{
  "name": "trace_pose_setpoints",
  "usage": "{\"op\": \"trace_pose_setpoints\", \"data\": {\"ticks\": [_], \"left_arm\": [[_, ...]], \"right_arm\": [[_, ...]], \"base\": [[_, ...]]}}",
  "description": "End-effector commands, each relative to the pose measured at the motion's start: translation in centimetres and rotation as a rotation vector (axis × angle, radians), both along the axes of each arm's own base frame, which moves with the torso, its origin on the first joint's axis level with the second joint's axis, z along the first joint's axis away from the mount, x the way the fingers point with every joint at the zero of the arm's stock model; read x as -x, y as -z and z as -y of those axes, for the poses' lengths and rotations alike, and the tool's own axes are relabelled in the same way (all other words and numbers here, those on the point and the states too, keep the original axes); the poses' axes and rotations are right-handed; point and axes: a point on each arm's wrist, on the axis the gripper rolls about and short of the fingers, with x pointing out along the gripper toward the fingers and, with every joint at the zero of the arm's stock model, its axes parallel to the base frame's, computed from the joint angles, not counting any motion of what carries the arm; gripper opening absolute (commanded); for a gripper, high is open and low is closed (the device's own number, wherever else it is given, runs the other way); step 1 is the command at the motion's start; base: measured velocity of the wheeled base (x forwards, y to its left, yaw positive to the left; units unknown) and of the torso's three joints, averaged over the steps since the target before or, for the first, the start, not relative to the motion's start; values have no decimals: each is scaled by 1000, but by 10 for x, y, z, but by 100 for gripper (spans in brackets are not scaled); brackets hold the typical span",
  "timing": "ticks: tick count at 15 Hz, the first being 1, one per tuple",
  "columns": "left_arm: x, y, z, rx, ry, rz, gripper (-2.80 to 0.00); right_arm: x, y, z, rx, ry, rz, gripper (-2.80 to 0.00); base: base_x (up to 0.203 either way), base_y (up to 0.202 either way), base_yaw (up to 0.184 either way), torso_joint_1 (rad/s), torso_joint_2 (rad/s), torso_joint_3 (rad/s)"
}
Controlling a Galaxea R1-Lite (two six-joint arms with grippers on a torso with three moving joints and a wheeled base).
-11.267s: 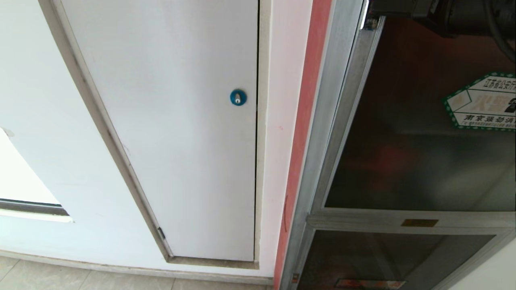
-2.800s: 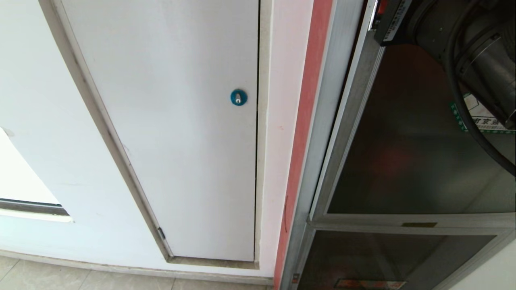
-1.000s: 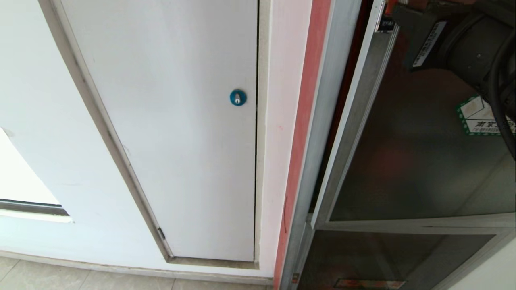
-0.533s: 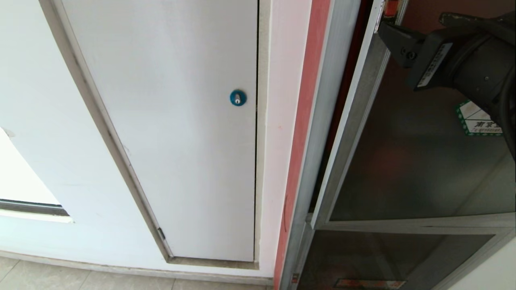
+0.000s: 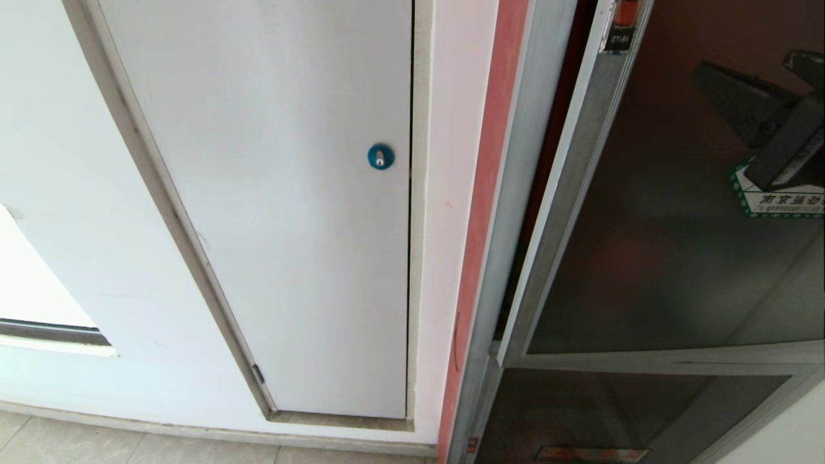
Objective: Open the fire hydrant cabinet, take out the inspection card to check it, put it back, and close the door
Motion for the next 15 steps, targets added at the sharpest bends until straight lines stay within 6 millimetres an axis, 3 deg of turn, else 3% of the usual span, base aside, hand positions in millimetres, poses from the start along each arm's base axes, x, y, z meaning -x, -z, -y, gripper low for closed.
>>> {"op": "trace_pose_setpoints", "data": {"ticks": [1,7,11,15], "left_arm": [[0,0,0,1,-1,0,-280],[0,0,0,1,0,0,-280],[0,0,0,1,0,0,-280],[0,0,0,1,0,0,-280]], "right_arm": [[19,-3,17,-33,16,32,-280],[55,-5,54,-105,88,91,-280],[68,-3,85,-124,318,144,-280],[108,0,114,-164,647,250,-280]], "base": [[0,0,0,0,0,0],[0,0,0,0,0,0],[0,0,0,0,0,0],[0,0,0,0,0,0]]}}
